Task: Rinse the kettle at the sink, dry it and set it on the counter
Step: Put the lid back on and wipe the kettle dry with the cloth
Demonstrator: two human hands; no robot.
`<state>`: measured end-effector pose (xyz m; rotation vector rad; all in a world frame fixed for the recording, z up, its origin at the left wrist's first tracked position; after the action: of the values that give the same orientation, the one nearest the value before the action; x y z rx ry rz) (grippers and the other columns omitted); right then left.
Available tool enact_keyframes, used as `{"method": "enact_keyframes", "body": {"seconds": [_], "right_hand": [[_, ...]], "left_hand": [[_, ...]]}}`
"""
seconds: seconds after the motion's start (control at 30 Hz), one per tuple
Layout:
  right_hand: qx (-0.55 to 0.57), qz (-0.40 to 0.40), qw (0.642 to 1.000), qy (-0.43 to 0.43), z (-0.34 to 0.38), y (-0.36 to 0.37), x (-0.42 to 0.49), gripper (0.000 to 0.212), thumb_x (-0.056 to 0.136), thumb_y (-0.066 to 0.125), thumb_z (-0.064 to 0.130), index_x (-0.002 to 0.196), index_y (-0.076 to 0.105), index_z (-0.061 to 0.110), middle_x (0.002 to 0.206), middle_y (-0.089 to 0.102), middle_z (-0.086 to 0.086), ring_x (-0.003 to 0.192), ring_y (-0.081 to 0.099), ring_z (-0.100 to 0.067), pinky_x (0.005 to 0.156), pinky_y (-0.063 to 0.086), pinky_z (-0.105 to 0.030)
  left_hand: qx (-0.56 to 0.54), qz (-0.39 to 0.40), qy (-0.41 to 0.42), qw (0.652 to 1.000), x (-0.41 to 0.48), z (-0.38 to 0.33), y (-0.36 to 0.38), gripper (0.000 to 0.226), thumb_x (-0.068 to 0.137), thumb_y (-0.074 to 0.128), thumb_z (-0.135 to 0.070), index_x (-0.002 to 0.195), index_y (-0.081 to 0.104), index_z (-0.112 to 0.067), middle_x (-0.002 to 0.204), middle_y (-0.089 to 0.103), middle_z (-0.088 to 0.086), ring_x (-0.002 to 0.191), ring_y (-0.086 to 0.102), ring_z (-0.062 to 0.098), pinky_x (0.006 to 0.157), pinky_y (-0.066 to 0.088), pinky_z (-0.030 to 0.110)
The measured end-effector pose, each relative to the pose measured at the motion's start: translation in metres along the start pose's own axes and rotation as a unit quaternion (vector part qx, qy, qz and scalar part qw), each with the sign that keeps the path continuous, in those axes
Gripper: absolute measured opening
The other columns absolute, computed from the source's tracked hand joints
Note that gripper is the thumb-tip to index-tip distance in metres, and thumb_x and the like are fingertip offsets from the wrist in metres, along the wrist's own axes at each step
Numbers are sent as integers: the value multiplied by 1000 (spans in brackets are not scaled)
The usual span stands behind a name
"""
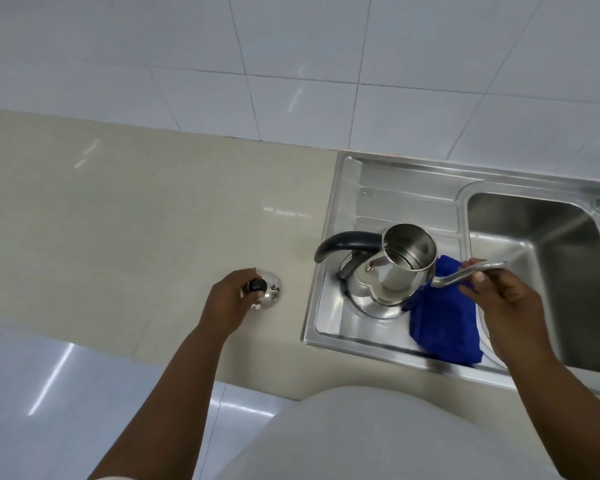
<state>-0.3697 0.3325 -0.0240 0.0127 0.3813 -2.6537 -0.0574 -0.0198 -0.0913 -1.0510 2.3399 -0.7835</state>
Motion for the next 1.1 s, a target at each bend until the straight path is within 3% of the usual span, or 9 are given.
{"method": "enact_keyframes", "body": {"seconds": [0.07, 0.17, 0.37, 0.47, 0.63, 0.8, 0.9, 1.1], "right_hand": [[1, -1, 1000, 2, -2, -2, 1, 29, 99, 59, 18, 97, 75, 42, 104, 76, 11, 107, 71, -22, 99, 55, -46], [-5, 7, 1000, 10, -4, 0, 3, 23, 99, 59, 20, 101, 75, 37, 104, 76, 17, 105, 72, -18, 98, 56, -41], [0, 8, 999, 31, -7, 0, 3, 21, 100, 57, 17, 115, 72, 19, 109, 73, 14, 101, 70, -4, 81, 55, -11], [-8, 12, 999, 29, -5, 0, 3, 23, 100, 57, 17, 117, 71, 14, 109, 72, 12, 97, 70, 1, 82, 55, -10], [-18, 6, 999, 30, -3, -1, 4, 20, 100, 56, 13, 114, 71, 16, 97, 70, 10, 82, 66, 14, 70, 47, -2], [3, 4, 999, 49, -11, -1, 4, 20, 99, 58, 17, 112, 72, 23, 104, 74, 10, 100, 71, -7, 84, 56, -14], [-1, 4, 999, 49, -14, -1, 3, 20, 99, 59, 21, 111, 73, 27, 108, 75, 8, 103, 71, -10, 95, 56, -30], [-33, 4, 999, 39, -11, 0, 2, 18, 99, 57, 22, 110, 70, 31, 105, 73, 11, 103, 70, -13, 100, 54, -38]], "left_hand": [[-20, -15, 21, 999, 1, -17, -5, 41, 79, 75, -8, 119, 66, -14, 114, 66, -8, 107, 61, 11, 95, 43, 12], [-35, -47, 85, 995, 7, -65, -19, 40, 81, 73, -8, 119, 66, -16, 119, 66, -8, 112, 61, 9, 94, 37, 1], [-67, -7, 218, 974, 4, -200, -10, 38, 83, 73, -16, 120, 66, -19, 124, 64, -12, 117, 56, -6, 100, 38, 8], [-61, 38, 264, 962, -4, -254, 18, 39, 83, 74, -19, 121, 65, -20, 125, 65, -8, 117, 58, 2, 95, 48, 20], [29, 107, 282, 953, -8, -293, 71, 38, 85, 70, -24, 123, 64, -19, 124, 66, -2, 115, 61, 15, 99, 49, 34], [94, 125, 280, 947, -7, -301, 88, 30, 86, 68, -24, 114, 67, -14, 112, 70, 2, 105, 63, 23, 92, 50, 43], [100, 126, 278, 947, -9, -303, 89, 30, 86, 68, -25, 114, 68, -15, 111, 71, 2, 104, 64, 22, 93, 50, 41], [95, 136, 270, 949, -13, -306, 94, 34, 88, 68, -27, 120, 65, -16, 115, 70, 5, 105, 64, 22, 95, 50, 34]]}}
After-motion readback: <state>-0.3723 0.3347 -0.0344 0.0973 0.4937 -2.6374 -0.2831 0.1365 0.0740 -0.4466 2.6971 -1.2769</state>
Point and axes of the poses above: each hand's wrist, its own x-axis towards the middle knuckle, its own y-axis out of the palm, z = x × y, the point moved 10 cm from there along x, towards the middle knuckle
